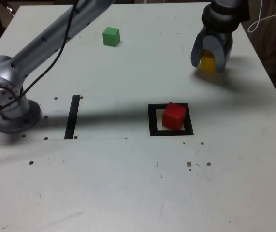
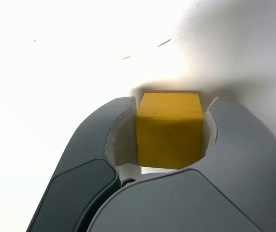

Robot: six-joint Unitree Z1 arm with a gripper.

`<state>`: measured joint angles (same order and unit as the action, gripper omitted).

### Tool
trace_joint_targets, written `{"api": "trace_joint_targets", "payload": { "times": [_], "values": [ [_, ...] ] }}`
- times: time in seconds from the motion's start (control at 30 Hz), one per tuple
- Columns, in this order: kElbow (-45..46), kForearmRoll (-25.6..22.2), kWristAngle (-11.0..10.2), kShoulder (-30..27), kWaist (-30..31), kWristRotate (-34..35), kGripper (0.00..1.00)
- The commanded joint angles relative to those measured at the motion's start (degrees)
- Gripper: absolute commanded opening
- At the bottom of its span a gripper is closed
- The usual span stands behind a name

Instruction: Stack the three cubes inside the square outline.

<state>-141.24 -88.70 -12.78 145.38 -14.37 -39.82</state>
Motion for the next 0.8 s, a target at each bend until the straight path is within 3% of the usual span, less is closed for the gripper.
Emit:
{"api": "trace_joint_targets", "payload": {
  "times": [0.0, 0.27, 0.53, 0.77],
  "values": [
    [2.5, 1.0, -0.1, -3.4, 0.5, 0.6, 0.17],
    [18.7, 7.4, 2.0, -16.9, 5.7, 6.3, 0.17],
    [29.1, 10.0, 3.6, -23.6, 15.7, 15.3, 0.17],
    [35.4, 10.9, 4.6, -28.2, 20.1, 20.1, 0.17]
  ]
}}
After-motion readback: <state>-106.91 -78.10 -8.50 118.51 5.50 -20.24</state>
